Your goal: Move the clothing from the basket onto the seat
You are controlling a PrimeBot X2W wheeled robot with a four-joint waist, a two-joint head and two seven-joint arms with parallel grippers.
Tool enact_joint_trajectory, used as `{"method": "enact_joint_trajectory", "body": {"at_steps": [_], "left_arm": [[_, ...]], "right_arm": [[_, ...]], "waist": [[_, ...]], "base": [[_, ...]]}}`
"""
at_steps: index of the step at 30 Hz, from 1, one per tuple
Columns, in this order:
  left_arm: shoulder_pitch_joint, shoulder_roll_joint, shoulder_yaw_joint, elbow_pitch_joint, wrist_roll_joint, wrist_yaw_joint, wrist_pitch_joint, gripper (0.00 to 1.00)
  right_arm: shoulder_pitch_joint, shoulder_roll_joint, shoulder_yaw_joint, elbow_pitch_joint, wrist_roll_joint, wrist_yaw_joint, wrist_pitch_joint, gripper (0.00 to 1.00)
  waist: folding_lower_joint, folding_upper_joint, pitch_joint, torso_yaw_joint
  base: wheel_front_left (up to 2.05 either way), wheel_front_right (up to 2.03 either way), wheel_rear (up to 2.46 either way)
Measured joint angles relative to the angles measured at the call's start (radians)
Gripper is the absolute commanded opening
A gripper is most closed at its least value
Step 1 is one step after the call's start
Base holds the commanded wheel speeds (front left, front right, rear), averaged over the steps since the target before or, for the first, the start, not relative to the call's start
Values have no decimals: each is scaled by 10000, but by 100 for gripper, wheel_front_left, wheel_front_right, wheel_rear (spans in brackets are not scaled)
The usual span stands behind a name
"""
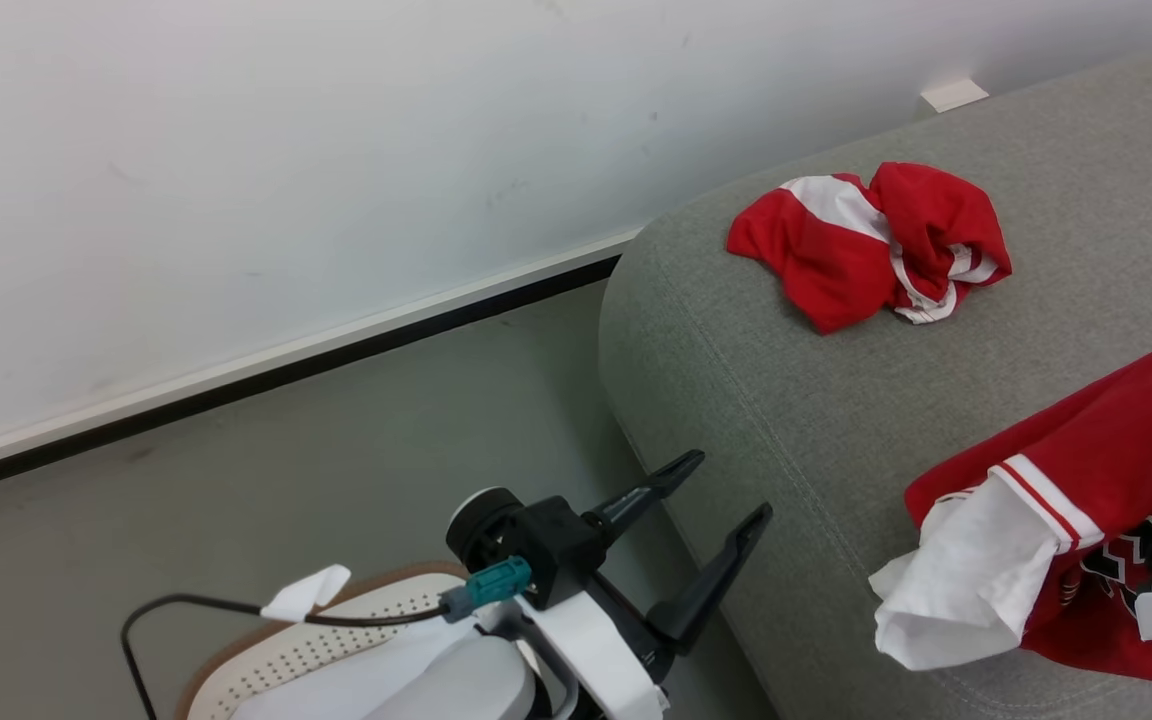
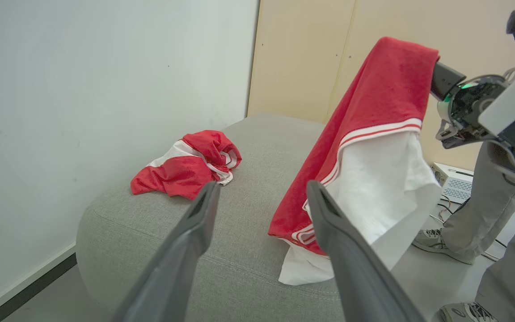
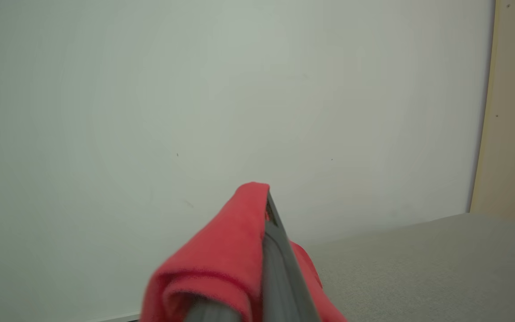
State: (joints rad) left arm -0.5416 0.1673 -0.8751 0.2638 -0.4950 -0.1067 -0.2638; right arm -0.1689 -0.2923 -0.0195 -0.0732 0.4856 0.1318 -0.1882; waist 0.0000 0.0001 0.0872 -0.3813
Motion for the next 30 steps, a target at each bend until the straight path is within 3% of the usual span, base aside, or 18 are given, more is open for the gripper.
{"method": "enact_joint_trajectory", "body": {"at_steps": [8, 16, 24, 30], "left_arm": [[1, 6, 196, -29, 376, -84, 0, 100], [-278, 173, 230, -86, 644, -121, -2, 100], [-841, 673, 201, -301, 734, -165, 38, 100], [-1186, 1252, 299, -600, 784, -176, 169, 100]], "right_arm": [[32, 58, -167, -134, -79, 0, 125, 0], [-1337, -581, -456, 222, -355, 0, 637, 0], [-3298, -1624, -1106, 1801, 326, 0, 1446, 0], [-4988, -2518, -955, 3358, 236, 0, 1653, 0]], "waist": [[0, 0, 273, -69], [0, 0, 978, 275], [0, 0, 2187, 830], [2, 0, 3289, 1224]], "base": [[0, 0, 0], [0, 0, 0], [0, 0, 0], [0, 0, 0]]}}
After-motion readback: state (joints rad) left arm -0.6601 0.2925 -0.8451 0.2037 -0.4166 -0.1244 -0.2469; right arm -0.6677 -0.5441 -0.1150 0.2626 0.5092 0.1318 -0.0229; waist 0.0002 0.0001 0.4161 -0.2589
